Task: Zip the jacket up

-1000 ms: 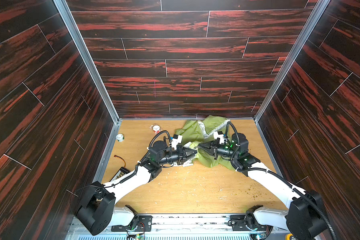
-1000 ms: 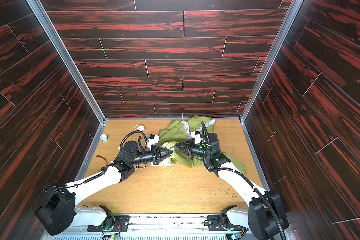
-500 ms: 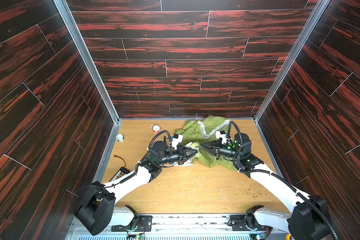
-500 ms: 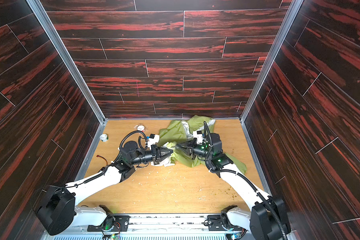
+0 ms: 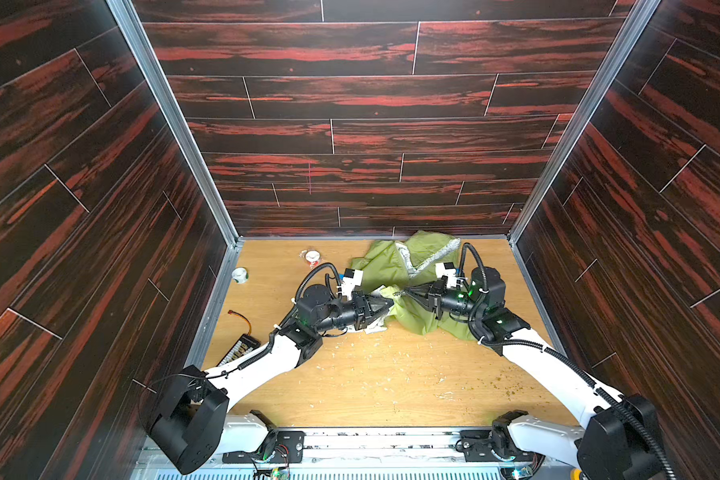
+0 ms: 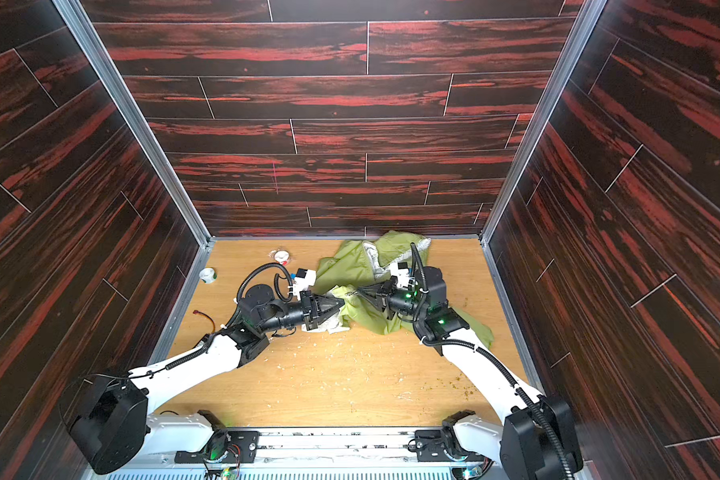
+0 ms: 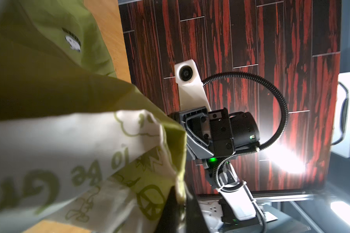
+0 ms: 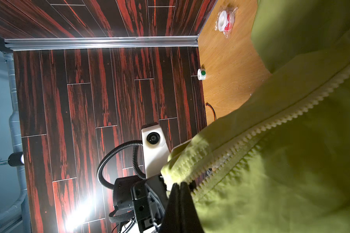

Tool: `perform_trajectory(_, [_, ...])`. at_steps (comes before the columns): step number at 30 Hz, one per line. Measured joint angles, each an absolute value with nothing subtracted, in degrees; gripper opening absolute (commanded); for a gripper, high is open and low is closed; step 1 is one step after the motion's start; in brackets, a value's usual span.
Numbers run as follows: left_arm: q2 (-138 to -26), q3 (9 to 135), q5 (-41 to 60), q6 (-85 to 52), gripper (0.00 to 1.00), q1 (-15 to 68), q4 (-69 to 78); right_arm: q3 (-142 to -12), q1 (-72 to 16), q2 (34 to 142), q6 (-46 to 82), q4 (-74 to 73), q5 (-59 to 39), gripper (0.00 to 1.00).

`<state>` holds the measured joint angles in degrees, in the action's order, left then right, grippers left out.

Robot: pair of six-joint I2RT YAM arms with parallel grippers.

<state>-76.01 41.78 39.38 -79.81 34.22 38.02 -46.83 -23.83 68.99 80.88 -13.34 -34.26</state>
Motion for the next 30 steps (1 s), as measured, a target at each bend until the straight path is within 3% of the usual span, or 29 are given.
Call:
perform_trajectory(4, [-76.0,41.8,37.9,-79.7,0.51,34.0,38.0,-46.9,-23.7,69.0,80.7,-13.3,-34.3,0.00])
perform_trajectory(14, [-79.5,43.0,36.1,-82.3,0.48,34.0,42.6,-46.9,-23.9,69.0,80.7,-13.8,-34.5,0.00])
perform_trajectory(30, [-80.6,43.5,36.9,-83.2,0.08,34.0,43.2,-46.9,-23.9,69.1,80.8,-14.2,-34.5,0.00])
